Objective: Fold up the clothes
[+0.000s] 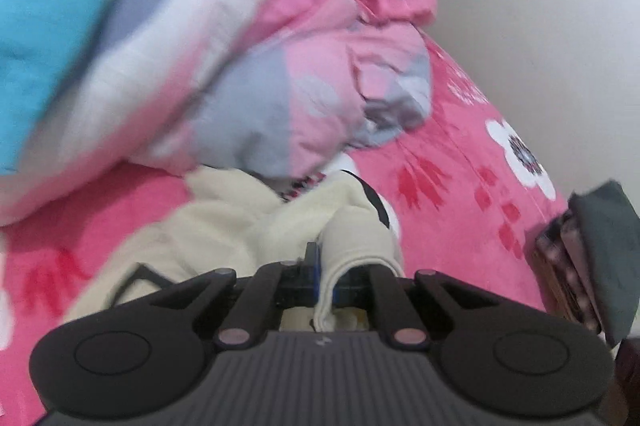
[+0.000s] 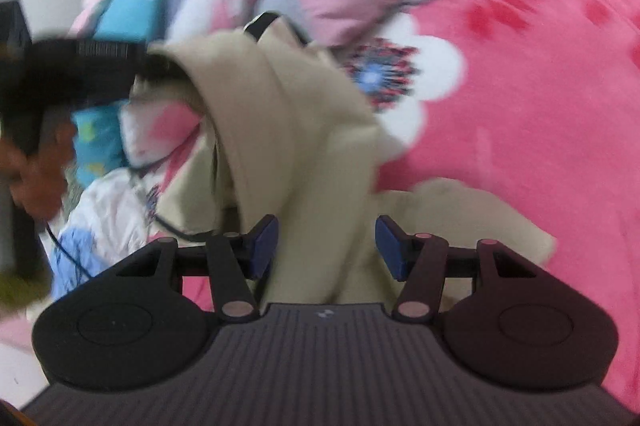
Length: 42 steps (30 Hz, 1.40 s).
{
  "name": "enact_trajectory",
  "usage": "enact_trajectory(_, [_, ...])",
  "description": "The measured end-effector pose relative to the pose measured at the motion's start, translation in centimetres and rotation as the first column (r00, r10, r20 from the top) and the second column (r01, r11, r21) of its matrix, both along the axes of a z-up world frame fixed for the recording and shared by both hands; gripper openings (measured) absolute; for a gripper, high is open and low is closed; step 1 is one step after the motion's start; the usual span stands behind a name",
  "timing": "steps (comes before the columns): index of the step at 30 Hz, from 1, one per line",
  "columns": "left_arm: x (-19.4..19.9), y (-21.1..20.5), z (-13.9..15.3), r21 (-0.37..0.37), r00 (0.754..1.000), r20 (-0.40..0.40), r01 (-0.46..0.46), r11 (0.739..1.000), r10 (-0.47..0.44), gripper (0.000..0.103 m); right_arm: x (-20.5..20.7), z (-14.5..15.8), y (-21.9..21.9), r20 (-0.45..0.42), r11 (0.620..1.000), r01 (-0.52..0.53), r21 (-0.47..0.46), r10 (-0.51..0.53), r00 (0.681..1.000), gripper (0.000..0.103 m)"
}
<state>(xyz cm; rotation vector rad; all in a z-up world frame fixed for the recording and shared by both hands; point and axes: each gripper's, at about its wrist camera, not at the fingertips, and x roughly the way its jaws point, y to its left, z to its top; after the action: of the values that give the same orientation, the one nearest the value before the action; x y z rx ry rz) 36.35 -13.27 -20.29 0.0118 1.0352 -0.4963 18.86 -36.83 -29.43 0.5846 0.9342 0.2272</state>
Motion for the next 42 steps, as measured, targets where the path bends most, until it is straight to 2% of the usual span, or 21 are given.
enact_trajectory(6, [-1.3, 5.6, 4.3, -0.001, 0.994, 0.046, -0.098, 0.995, 0.098, 0.006, 0.3, 1.4, 7.1, 0.074, 0.994, -0.110, -0.011, 0.111, 0.991, 0.053])
enact_trajectory(12, [-3.3, 8.8, 6.3, -0.034, 0.986, 0.083, -0.140, 0.990, 0.143, 0.006, 1.3, 0.4, 13.3, 0.055, 0.997, -0.077, -0.023, 0.078, 0.995, 0.053])
enact_trajectory(16, [-4.0, 10.2, 6.9, -0.070, 0.981, 0.100, -0.162, 0.984, 0.169, 0.006, 1.7, -2.1, 16.6, -0.009, 0.999, 0.029, -0.041, -0.030, 1.000, 0.053])
enact_trajectory(19, [-4.5, 11.0, 7.3, -0.100, 0.975, 0.110, -0.185, 0.978, 0.195, 0.006, 2.4, -5.1, 17.6, -0.089, 0.987, 0.155, 0.053, -0.150, 0.985, 0.051])
enact_trajectory(23, [-5.2, 12.2, 7.4, -0.128, 0.964, 0.103, -0.231, 0.964, 0.244, 0.005, 3.2, -8.2, 18.2, -0.138, 0.944, 0.298, 0.139, -0.279, 0.950, 0.047])
enact_trajectory(25, [-5.6, 13.0, 7.5, -0.135, 0.958, 0.100, -0.254, 0.958, 0.269, 0.005, 3.2, -9.0, 17.7, -0.171, 0.927, 0.351, 0.134, -0.328, 0.929, 0.034])
enact_trajectory(26, [-5.8, 13.4, 7.5, -0.135, 0.955, 0.099, -0.266, 0.954, 0.280, 0.005, 3.1, -9.1, 17.3, -0.180, 0.921, 0.370, 0.123, -0.346, 0.921, 0.023])
enact_trajectory(30, [-6.7, 15.7, 8.9, -0.184, 0.940, 0.091, -0.310, 0.933, 0.330, 0.005, 1.8, -4.8, 14.4, -0.081, 0.931, 0.364, -0.015, -0.364, 0.928, 0.006])
enact_trajectory(34, [-8.3, 17.0, 11.9, -0.235, 0.932, 0.106, -0.314, 0.920, 0.346, 0.005, 0.7, 1.8, 10.8, 0.076, 0.922, 0.334, -0.195, -0.325, 0.943, 0.005])
enact_trajectory(38, [-10.9, 17.7, 15.8, -0.289, 0.925, 0.143, -0.301, 0.909, 0.351, 0.005, -0.5, 9.8, 8.0, 0.253, 0.874, 0.320, -0.365, -0.238, 0.938, 0.004])
enact_trajectory(42, [-13.4, 18.2, 19.8, -0.342, 0.915, 0.175, -0.291, 0.894, 0.365, 0.005, -2.2, 18.0, 5.9, 0.400, 0.811, 0.334, -0.480, -0.136, 0.906, 0.004])
